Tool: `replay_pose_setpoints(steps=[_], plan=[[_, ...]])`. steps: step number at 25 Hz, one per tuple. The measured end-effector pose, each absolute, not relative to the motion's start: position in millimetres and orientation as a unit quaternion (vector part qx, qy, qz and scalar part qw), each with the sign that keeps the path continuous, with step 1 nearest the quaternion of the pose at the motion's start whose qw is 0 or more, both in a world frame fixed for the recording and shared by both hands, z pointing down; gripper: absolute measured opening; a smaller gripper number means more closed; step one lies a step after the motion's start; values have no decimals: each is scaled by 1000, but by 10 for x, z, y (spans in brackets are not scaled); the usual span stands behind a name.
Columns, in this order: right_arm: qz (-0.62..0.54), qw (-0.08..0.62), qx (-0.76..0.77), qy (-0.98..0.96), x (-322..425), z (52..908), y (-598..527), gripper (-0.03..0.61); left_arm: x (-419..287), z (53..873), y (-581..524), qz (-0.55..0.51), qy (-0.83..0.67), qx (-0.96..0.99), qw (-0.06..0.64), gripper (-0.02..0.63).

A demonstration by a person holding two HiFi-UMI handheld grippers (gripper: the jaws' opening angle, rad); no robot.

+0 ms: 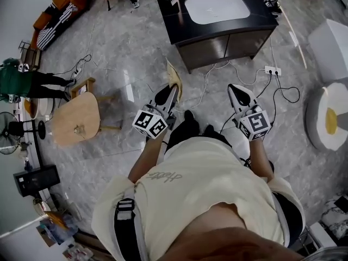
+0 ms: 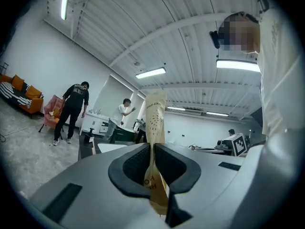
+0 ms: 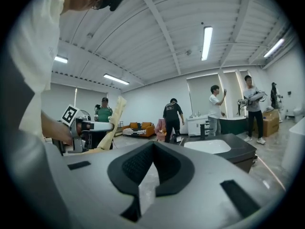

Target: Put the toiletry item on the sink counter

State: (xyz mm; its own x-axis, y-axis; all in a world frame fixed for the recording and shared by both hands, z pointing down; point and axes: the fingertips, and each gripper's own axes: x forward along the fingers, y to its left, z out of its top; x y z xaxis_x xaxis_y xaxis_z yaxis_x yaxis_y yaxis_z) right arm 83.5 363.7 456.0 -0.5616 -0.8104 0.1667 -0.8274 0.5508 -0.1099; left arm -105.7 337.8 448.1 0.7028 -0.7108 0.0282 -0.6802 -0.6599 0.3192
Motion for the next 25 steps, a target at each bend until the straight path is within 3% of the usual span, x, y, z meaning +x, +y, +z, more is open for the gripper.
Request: replay_pose_setpoints(steps=[9, 17, 25], plan=[[87, 57, 475, -874, 728, 4670, 3154, -6, -973, 4570, 2665, -77, -353, 920, 151, 35], [44, 58, 482, -873, 434, 4240, 2151, -5, -1388, 4440, 1655, -93, -357, 919, 141, 35], [42, 84, 468, -879, -214, 4415, 1504, -6, -1802, 4664, 925, -93, -349, 919, 155, 35]])
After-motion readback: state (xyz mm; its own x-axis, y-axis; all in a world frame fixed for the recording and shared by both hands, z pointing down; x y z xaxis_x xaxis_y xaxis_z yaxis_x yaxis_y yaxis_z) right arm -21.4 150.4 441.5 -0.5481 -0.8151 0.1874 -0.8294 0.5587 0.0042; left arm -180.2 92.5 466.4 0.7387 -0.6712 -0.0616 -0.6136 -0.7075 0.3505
